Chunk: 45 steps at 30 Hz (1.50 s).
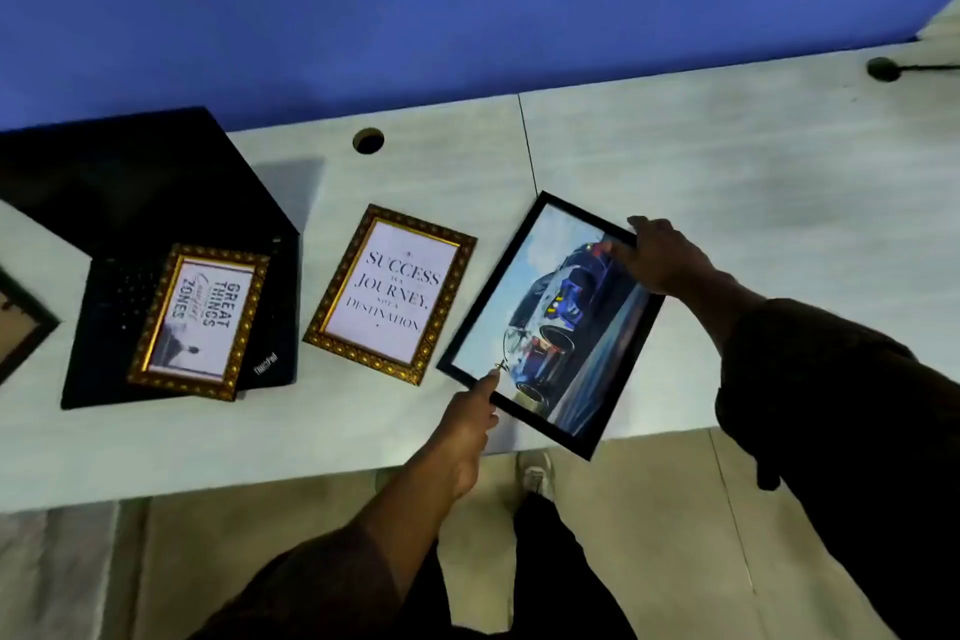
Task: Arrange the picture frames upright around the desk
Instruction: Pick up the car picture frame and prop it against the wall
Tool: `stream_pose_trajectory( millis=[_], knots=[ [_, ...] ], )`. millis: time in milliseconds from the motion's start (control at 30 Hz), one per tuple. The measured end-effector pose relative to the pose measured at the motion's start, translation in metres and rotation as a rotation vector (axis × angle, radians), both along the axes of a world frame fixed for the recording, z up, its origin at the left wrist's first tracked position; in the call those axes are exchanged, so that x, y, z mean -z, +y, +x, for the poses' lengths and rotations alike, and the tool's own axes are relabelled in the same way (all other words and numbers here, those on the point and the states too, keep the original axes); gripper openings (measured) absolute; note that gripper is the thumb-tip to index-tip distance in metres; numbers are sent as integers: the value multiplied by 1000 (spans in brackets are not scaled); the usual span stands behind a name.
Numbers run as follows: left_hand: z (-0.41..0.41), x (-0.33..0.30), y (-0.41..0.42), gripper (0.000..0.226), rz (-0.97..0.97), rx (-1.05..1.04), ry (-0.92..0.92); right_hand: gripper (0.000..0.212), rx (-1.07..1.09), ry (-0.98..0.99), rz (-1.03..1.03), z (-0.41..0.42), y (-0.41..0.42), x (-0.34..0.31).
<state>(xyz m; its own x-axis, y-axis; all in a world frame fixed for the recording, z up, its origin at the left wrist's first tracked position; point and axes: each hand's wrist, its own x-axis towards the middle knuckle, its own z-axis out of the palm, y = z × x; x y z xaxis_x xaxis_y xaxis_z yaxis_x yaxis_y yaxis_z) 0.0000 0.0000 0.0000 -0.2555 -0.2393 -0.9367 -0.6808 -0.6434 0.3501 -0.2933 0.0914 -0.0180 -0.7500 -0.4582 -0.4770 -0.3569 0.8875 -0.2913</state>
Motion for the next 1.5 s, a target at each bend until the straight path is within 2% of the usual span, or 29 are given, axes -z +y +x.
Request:
stream_pose_trajectory(
  millis=[133,300,433,700,933,1067,1167,1267,1500],
  knots=[
    [-12,-3,15,62,67,-179,19,69,-34,22,60,-2,7,10],
    [-16,-4,21,42,99,-343,35,76,-37,55,94,0,7,14],
    [-11,-1,28,26,122,-398,47,79,34,31,113,0,19,11],
    [21,-18,49,55,76,-400,112,73,68,58,-9,21,34,-25],
    [93,-51,21,67,-117,-482,209,68,-16,137,-185,93,2,-81],
    [139,-77,-12,59,-228,-540,269,66,-65,131,-247,143,-24,-106],
    [204,-100,-45,56,-381,-595,324,65,-154,134,-325,204,-61,-132],
    [239,-117,-69,66,-474,-562,335,65,-172,152,-357,236,-85,-148],
    [360,-187,-151,88,-756,-655,430,68,-377,206,-615,349,-192,-209]
  ],
)
